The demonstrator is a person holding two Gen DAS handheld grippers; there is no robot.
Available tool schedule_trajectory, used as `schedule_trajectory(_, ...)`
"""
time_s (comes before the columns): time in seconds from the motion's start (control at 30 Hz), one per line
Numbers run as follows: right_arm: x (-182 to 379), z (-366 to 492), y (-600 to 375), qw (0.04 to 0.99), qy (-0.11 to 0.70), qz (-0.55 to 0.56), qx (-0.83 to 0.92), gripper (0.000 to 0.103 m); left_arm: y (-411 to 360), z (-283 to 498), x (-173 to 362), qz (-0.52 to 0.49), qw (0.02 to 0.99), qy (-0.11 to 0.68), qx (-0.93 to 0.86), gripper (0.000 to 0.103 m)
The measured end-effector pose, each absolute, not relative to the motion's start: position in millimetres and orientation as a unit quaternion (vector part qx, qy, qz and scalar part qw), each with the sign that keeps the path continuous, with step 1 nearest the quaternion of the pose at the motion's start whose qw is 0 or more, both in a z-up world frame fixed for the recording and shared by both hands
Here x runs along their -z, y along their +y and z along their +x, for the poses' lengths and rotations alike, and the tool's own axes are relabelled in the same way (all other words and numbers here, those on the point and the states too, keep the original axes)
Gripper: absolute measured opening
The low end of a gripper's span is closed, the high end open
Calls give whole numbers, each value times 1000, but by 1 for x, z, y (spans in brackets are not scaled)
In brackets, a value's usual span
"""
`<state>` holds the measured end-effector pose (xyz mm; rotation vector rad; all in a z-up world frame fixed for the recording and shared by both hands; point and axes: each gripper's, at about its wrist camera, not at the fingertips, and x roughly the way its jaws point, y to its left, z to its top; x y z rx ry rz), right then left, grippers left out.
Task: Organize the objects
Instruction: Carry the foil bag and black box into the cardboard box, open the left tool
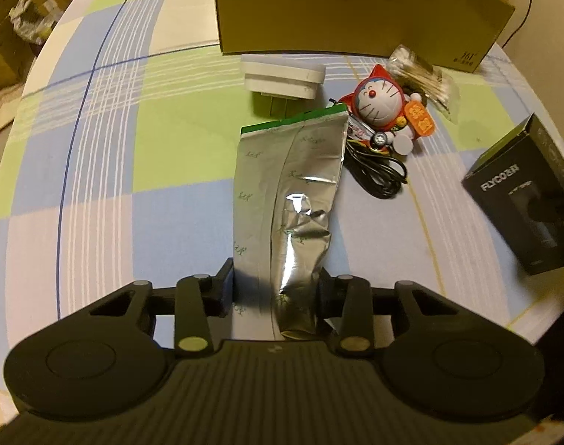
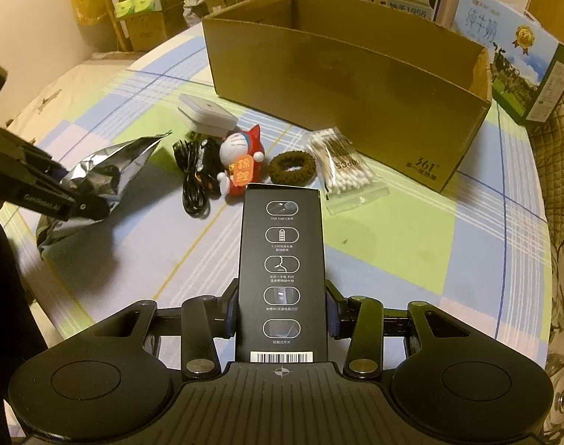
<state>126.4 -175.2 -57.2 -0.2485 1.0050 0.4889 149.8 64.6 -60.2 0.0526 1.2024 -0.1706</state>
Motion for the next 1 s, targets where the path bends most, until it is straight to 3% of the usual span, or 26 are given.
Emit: schedule_trajectory(1.0, 13, 91, -186, 870, 436, -103, -207, 40, 30, 99, -14, 20, 861, 498, 106, 35)
